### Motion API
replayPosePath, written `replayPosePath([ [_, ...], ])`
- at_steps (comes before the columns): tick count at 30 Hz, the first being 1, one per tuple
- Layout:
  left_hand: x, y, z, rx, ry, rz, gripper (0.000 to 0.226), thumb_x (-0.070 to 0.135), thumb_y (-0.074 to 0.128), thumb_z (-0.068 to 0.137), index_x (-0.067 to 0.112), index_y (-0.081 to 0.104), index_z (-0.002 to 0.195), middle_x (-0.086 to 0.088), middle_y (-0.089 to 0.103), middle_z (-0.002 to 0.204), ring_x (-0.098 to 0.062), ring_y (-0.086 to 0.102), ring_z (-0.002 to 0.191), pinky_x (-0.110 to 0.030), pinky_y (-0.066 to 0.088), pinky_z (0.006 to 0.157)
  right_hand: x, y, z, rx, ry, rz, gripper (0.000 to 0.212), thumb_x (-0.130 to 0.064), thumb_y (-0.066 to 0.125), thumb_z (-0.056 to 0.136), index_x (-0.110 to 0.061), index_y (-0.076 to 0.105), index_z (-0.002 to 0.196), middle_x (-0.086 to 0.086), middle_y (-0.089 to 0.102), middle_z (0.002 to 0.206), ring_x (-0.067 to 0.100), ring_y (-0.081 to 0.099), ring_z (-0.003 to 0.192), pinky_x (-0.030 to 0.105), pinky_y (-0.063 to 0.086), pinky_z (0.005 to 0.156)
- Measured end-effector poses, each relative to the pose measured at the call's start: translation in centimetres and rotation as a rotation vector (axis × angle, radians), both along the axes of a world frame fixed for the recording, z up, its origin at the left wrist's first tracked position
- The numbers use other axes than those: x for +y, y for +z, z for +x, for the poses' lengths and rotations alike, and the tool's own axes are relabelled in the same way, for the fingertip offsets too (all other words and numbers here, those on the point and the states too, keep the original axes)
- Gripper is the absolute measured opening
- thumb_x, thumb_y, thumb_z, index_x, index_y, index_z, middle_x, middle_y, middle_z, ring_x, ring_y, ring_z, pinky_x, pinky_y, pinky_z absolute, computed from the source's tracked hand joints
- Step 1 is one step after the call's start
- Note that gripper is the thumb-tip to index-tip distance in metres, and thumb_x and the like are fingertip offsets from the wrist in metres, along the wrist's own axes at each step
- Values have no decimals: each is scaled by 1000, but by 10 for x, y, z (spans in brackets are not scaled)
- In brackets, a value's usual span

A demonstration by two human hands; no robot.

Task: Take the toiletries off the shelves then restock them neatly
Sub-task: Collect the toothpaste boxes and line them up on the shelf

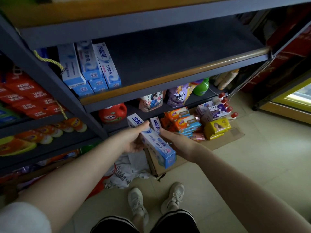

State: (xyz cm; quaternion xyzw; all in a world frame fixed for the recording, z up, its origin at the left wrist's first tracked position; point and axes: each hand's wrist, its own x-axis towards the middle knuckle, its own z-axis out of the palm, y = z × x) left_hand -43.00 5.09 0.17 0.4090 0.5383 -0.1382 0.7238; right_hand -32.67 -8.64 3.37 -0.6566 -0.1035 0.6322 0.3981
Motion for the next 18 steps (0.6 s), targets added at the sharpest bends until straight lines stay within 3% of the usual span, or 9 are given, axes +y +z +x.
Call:
replayPosePath([
  [4,2,-26,10,83,30,47,38,55,62,79,18,57,75,-1,53,69,-13,53,62,-23,44,53,-1,-26,-5,-564,324,44,38,-27,56,91,-15,46,127,1,54,120,20,55,109,38,46,94],
  [7,0,-52,26,108,87,62,33,49,64,81,17,55,76,-1,50,66,-13,50,60,-23,38,50,0,-63,-5,-783,415,82,46,-36,58,88,-16,41,125,3,54,121,24,55,108,42,48,85],
  [10,-5,-84,45,89,172,108,27,41,65,83,15,56,84,-4,56,75,-18,55,70,-24,39,56,-1,-110,4,-925,463,-30,58,-41,61,84,-20,34,131,1,52,121,26,57,104,40,50,80],
  [12,-8,-109,56,30,214,138,25,36,63,85,15,59,96,-8,63,92,-24,61,84,-27,45,64,0,-140,15,-793,248,-30,50,-34,62,85,-19,42,128,1,57,114,23,60,99,35,52,77],
  [14,-15,-130,61,-63,197,125,17,29,56,91,15,62,98,-10,66,94,-25,63,83,-36,51,75,4,-167,27,-516,-18,-4,34,-26,63,87,-17,52,118,1,64,105,20,63,94,28,53,74],
  [16,-25,-151,62,-90,101,108,16,29,53,94,17,61,99,-9,66,92,-25,63,86,-39,50,83,9,-196,38,-336,-127,-15,28,-26,62,88,-15,57,113,3,67,103,21,65,92,30,54,76],
  [18,-32,-172,64,-74,42,106,14,32,55,92,20,58,100,-8,65,94,-24,62,93,-37,49,83,13,-218,42,-233,-146,-20,36,-35,62,86,-15,58,116,6,68,106,22,65,97,37,53,84],
])
